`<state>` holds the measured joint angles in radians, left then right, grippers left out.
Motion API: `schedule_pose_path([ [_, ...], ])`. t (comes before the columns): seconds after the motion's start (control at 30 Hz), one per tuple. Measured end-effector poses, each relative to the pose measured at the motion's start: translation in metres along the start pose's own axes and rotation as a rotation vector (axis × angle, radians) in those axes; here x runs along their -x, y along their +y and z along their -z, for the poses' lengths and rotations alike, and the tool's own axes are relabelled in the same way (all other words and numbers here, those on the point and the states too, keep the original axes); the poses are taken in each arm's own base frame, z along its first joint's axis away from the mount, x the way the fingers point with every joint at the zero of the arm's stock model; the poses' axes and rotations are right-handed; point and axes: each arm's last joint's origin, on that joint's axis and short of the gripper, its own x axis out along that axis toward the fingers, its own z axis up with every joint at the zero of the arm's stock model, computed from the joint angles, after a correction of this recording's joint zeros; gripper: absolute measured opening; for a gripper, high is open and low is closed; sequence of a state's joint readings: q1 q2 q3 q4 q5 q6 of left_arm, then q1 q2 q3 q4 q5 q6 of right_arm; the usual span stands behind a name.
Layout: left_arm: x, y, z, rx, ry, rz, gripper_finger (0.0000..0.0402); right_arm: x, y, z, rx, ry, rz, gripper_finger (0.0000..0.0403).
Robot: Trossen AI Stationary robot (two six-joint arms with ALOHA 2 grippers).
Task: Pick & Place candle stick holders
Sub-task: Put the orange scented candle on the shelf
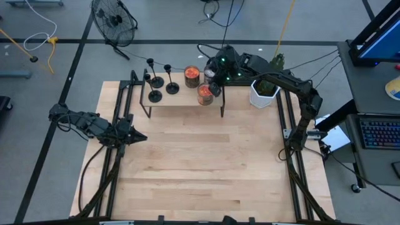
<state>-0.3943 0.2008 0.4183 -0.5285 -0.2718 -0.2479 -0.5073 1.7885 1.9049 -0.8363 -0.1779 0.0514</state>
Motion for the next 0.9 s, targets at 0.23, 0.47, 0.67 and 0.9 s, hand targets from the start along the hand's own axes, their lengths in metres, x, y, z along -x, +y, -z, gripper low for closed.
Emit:
schedule_pose_path([
  [0.23, 0.0, 0.0, 0.0, -0.003, 0.0, 0.0, 0.0028, 0.017, 0.021, 0.021, 0.02, 0.186, 0.058, 0.0001],
  [0.47, 0.0, 0.0, 0.0, -0.004, 0.0, 0.0, 0.0028, 0.0, 0.033, 0.031, 0.045, 0.227, 0.076, 0.0],
  [0.67, 0.0, 0.0, 0.0, 0.001, 0.001, 0.006, 0.0028, -0.017, 0.03, 0.038, 0.044, 0.204, 0.074, 0.0],
  [0.9, 0.0, 0.0, 0.0, 0.017, 0.002, 0.009, 0.0028, -0.022, 0.03, 0.033, 0.051, 0.13, 0.067, 0.0],
])
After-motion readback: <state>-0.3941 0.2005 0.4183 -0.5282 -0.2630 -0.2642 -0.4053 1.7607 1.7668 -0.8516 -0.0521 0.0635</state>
